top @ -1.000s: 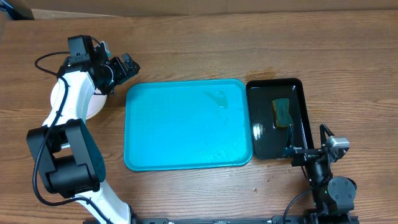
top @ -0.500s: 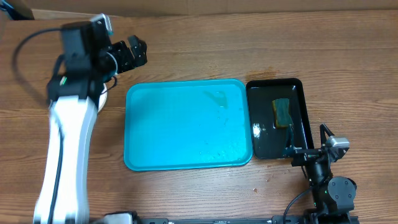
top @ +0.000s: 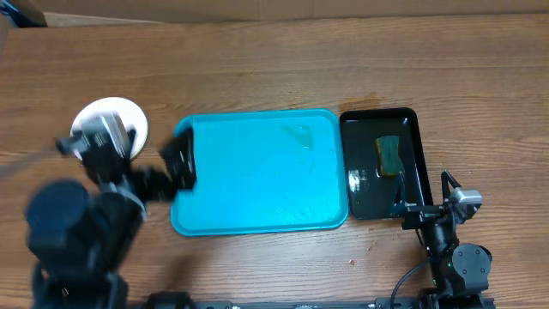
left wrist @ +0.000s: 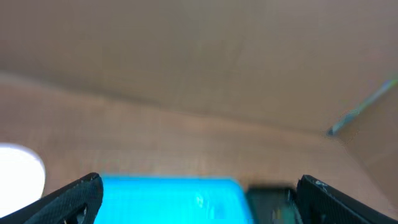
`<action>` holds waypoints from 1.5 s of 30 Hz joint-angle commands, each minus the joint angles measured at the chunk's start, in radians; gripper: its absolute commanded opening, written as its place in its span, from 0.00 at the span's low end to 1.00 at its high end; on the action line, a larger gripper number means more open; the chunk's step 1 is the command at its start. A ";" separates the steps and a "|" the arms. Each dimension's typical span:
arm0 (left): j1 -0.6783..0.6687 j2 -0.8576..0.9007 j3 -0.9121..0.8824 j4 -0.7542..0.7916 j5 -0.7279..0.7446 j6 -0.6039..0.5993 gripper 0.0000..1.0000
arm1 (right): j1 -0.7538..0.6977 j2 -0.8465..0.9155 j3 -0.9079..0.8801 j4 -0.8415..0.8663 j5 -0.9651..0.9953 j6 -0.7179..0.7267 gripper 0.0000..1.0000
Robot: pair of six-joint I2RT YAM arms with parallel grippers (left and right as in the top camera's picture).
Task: Clean dirty plates on tray and stack at the side
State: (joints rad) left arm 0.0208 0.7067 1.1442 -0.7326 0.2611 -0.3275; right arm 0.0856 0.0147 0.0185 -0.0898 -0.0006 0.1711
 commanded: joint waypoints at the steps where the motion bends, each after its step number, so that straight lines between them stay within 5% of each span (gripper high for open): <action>1: -0.001 -0.129 -0.167 -0.031 -0.010 0.033 1.00 | -0.003 -0.011 -0.011 0.005 -0.002 -0.006 1.00; 9: -0.001 -0.479 -0.566 0.080 -0.022 0.032 1.00 | -0.003 -0.011 -0.011 0.005 -0.002 -0.007 1.00; 19: -0.001 -0.702 -0.908 0.854 -0.118 0.033 1.00 | -0.003 -0.011 -0.011 0.005 -0.002 -0.007 1.00; 24: -0.002 -0.703 -1.030 1.077 -0.219 0.032 1.00 | -0.003 -0.011 -0.011 0.005 -0.002 -0.007 1.00; 30: -0.002 -0.703 -1.139 1.066 -0.254 0.032 1.00 | -0.003 -0.011 -0.011 0.005 -0.002 -0.007 1.00; 37: -0.002 -0.703 -1.139 0.737 -0.273 0.037 1.00 | -0.003 -0.011 -0.011 0.005 -0.002 -0.007 1.00; 45: -0.003 -0.703 -1.139 0.655 -0.242 0.282 1.00 | -0.003 -0.011 -0.011 0.005 -0.002 -0.007 1.00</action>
State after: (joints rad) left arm 0.0208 0.0128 0.0082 -0.0761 0.0113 -0.1741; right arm 0.0856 0.0147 0.0185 -0.0906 -0.0006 0.1707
